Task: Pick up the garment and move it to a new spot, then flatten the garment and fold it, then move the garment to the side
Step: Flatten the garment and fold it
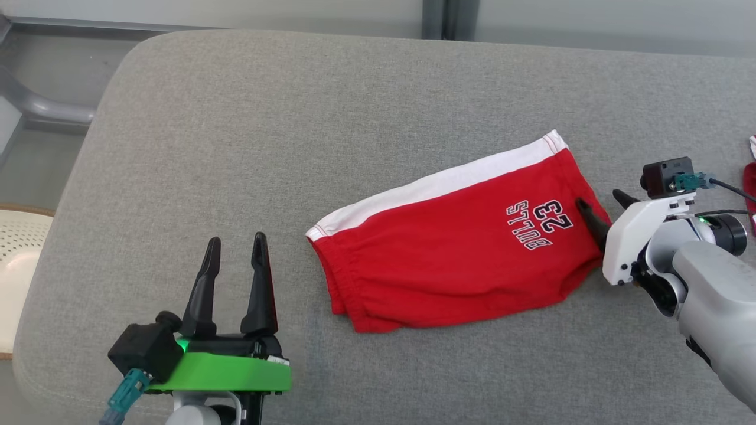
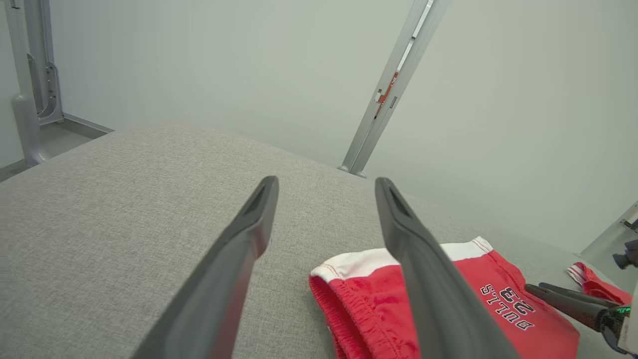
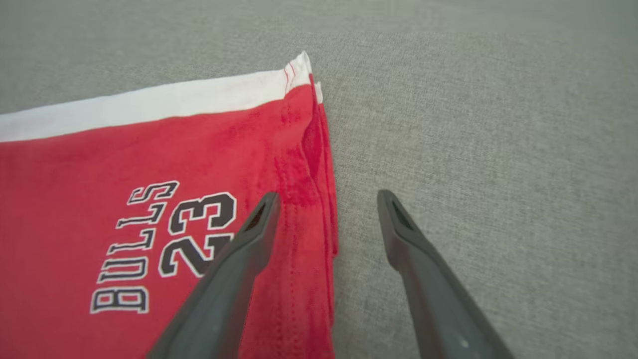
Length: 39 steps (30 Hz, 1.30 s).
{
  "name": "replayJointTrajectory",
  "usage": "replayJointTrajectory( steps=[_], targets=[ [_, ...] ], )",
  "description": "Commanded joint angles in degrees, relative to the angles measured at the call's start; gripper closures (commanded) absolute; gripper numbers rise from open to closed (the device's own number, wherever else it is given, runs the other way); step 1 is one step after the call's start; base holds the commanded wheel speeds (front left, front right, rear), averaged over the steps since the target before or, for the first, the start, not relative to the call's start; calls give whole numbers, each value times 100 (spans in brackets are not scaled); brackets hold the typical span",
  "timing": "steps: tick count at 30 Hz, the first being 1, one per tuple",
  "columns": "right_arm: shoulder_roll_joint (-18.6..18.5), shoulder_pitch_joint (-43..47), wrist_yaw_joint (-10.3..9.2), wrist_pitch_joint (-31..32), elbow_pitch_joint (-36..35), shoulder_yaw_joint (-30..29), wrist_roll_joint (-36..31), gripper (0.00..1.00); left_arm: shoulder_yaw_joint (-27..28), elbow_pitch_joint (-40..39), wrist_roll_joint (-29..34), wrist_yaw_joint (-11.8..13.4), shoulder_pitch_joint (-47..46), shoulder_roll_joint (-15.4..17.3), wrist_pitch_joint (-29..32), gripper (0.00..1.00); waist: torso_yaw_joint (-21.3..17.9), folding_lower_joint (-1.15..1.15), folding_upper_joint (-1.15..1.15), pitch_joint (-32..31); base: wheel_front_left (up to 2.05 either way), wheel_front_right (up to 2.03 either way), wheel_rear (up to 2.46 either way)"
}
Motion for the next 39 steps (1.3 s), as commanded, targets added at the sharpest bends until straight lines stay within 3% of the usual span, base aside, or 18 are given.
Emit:
replayJointTrajectory(
  steps=[1, 6, 7, 9, 11, 12, 13, 20, 32, 39],
  targets=[
    [14, 101, -9, 116, 58, 49, 80, 0, 33, -20, -12, 19, 65, 19, 1, 0, 54, 0, 0, 18, 0, 0, 0],
    [87, 146, -9, 572, 170, 197, 260, 0, 67, -41, -40, 44, 38, 19, 0, 0, 105, 0, 0, 41, 0, 0, 0],
    [102, 161, -8, 658, 189, 229, 302, 9, 76, -38, -42, 42, 27, 19, 0, 0, 107, 0, 0, 44, 0, 0, 0],
    [112, 166, -8, 708, 219, 252, 360, 54, 93, -42, -52, 47, 13, 19, 0, 0, 101, 0, 0, 55, 0, 0, 0],
    [117, 150, -8, 692, 241, 256, 400, 74, 108, -50, -62, 48, 8, 19, 0, 0, 87, 0, 0, 64, 0, 0, 0],
    [124, 143, -8, 653, 244, 250, 423, 92, 112, -53, -67, 52, 6, 19, 0, 0, 78, 0, 0, 67, 0, 0, 0],
    [131, 133, -8, 596, 241, 236, 436, 100, 119, -57, -68, 59, 5, 19, 0, 0, 59, 0, 0, 69, 0, 0, 0],
    [60, 122, -11, 14, 122, 107, 556, 100, 156, -52, -47, 56, 27, 19, 1, 0, -165, 0, 0, 14, 0, 0, 0],
    [-197, 621, -10, -788, -317, -159, 873, 100, 218, 8, 89, 9, 70, 20, 1, 0, -1067, 0, 0, -114, 0, 0, 0],
    [-116, 980, -10, -1022, -487, -486, 899, 100, 231, 71, 168, -16, 31, 20, 1, 0, -1450, 0, 0, -135, 0, 0, 0]
  ],
)
